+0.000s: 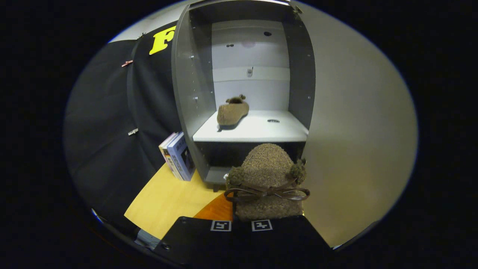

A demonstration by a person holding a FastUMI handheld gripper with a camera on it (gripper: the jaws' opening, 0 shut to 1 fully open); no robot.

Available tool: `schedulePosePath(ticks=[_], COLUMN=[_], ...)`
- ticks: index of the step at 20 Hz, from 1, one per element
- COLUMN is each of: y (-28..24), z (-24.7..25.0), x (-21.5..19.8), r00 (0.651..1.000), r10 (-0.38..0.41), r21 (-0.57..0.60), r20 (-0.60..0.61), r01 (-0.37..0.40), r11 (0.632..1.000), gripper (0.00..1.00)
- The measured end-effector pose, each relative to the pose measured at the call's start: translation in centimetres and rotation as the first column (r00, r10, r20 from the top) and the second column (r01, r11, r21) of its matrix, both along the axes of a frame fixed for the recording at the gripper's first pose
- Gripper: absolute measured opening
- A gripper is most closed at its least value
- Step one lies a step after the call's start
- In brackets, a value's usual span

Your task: Open the shoe cabinet door, grab the shoes and put them into the shoe cabinet, then close the shoe cabinet door.

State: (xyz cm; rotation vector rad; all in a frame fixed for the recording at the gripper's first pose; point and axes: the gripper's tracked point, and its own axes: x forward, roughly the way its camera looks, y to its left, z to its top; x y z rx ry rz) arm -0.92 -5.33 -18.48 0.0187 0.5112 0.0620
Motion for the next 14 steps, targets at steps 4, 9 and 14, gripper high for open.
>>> schedulePosePath(ticks=[4, 9, 14], y=[0.0, -0.1, -1.3], z=[4.0, 7.2, 6.8], x=[5.3, 13.3, 20.4], r00=[0.999, 0.997, 0.996], r10=[-0.027, -0.055, -0.089], r21=[0.012, 0.024, 0.026], r20=[0.039, 0.057, 0.007], r01=[0.027, 0.054, 0.089], r11=[1.000, 0.998, 0.996], gripper=[0.05, 0.05, 0.05])
